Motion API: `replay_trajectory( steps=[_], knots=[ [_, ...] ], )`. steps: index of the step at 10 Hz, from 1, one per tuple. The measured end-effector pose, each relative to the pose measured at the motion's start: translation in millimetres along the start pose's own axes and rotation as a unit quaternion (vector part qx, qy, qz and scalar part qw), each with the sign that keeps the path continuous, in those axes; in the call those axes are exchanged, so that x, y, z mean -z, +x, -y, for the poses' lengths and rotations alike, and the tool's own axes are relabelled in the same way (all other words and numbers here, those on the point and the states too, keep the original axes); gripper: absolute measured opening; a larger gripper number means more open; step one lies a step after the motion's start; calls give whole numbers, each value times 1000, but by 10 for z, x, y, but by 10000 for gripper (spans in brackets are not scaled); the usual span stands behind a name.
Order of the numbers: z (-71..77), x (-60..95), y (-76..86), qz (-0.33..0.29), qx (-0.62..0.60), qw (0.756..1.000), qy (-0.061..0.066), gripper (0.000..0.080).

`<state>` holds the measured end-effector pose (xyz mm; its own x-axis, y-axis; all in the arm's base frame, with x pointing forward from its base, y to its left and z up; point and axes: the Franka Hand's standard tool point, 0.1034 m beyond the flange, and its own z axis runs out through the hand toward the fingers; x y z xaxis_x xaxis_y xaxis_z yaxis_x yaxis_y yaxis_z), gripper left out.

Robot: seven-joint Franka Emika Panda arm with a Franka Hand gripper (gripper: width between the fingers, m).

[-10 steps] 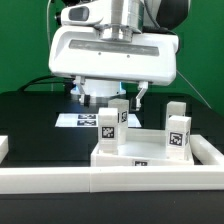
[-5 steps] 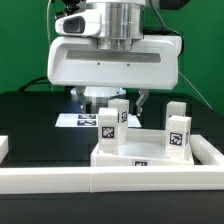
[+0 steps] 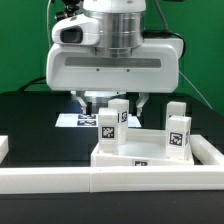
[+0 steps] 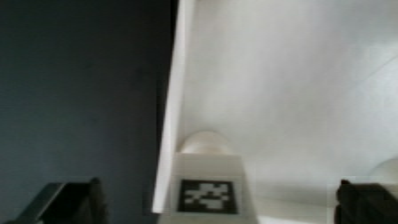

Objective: Assemble square table

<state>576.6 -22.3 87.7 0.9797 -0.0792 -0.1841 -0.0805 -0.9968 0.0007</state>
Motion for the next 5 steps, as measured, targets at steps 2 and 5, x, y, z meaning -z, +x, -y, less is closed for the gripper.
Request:
replay_trajectory(
  steps=[2,5],
  knots=[
    [24,13,27,-2,-5,1000,1,649],
    [-17,24,99,-7,-10,1000,-1,649]
  ],
)
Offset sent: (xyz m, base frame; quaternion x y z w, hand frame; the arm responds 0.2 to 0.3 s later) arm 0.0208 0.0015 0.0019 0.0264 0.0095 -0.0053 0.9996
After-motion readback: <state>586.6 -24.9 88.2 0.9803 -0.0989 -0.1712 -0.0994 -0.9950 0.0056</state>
